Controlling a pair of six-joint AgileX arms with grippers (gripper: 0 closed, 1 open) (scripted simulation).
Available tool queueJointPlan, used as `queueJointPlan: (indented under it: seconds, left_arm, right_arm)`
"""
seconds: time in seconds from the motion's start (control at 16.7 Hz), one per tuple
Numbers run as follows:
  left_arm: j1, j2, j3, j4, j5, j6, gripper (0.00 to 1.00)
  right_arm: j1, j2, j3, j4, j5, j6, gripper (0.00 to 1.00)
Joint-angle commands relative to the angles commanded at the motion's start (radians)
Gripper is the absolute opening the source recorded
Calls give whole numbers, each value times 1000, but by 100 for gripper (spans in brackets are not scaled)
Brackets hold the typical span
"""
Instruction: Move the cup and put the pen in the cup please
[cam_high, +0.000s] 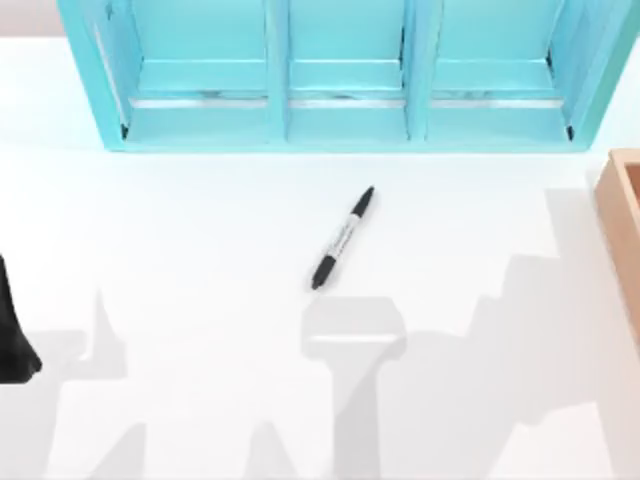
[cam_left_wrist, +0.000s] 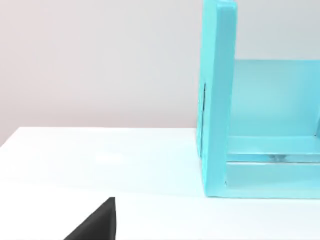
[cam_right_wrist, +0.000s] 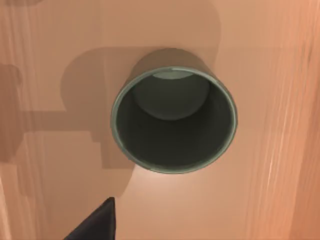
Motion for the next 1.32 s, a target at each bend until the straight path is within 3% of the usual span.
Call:
queueJointPlan:
  seconds: [0.24, 0.66, 0.96, 1.32]
  left_arm:
    - [0, 0, 0, 0, 0, 0, 100]
    - [0, 0, 0, 0, 0, 0, 100]
    - [0, 0, 0, 0, 0, 0, 100]
    - [0, 0, 0, 0, 0, 0, 100]
  right_arm:
    - [4, 6, -40, 42, 0, 4, 100]
    - [5, 74, -272, 353, 0, 6, 100]
    - [4, 84, -299, 382, 0, 5, 100]
    - [4, 84, -299, 382, 0, 5, 55]
